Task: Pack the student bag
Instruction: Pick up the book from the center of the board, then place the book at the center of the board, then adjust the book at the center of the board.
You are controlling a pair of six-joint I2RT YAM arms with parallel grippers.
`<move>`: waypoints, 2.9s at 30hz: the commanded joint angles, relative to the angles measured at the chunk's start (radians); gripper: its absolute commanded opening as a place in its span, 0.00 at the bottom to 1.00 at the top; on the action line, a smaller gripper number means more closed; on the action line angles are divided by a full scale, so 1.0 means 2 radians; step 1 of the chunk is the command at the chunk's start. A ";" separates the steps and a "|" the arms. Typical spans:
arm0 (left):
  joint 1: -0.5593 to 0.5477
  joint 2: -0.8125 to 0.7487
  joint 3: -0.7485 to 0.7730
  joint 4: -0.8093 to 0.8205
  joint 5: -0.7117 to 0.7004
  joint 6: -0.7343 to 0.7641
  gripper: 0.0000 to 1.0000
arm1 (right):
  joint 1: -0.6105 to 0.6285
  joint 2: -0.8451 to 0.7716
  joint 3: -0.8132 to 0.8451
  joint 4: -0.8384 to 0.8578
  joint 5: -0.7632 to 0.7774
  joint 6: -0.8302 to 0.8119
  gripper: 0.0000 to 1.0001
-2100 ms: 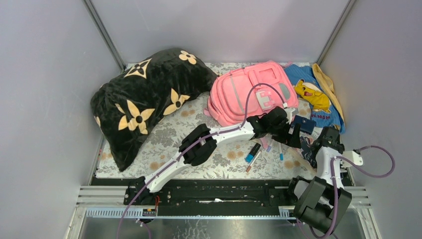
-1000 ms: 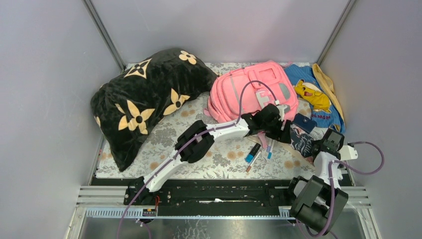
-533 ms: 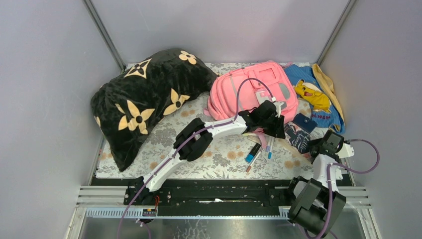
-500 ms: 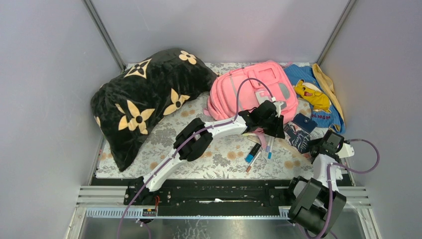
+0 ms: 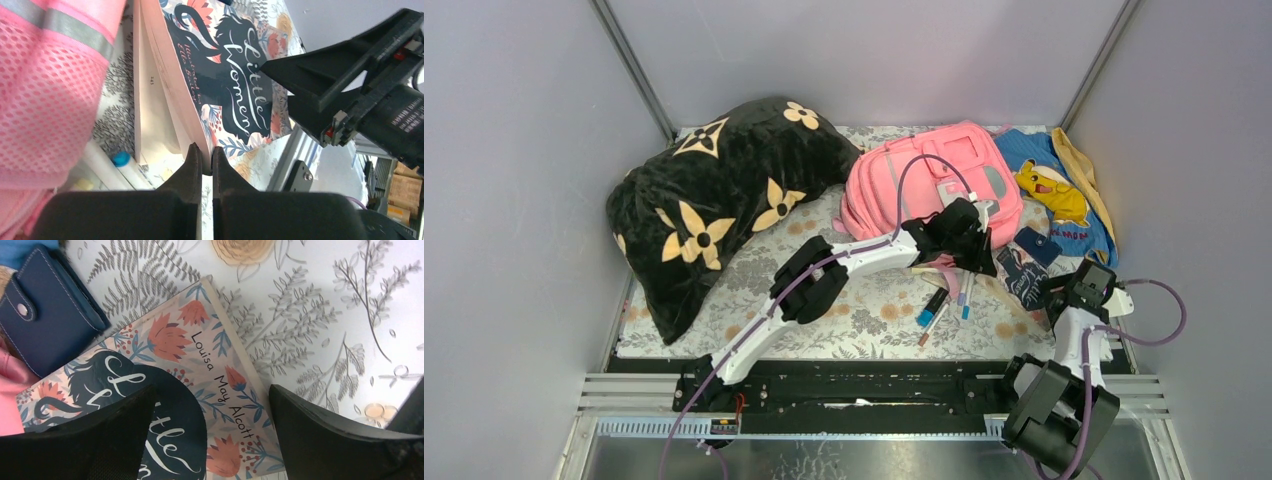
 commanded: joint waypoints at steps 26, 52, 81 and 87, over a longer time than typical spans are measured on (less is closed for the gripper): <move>0.082 -0.450 -0.242 0.074 -0.139 -0.023 0.00 | 0.141 0.008 0.142 0.069 -0.310 0.010 0.95; 0.088 -0.848 -0.666 -0.163 -0.475 -0.342 0.00 | 0.453 0.215 0.258 0.051 -0.226 -0.031 1.00; 0.226 -0.619 -0.617 -0.141 -0.308 -0.035 0.95 | 0.643 0.296 0.196 0.233 -0.127 0.177 0.91; 0.249 -0.513 -0.593 -0.071 -0.253 0.035 0.93 | 0.683 0.315 0.188 0.221 -0.103 0.277 0.90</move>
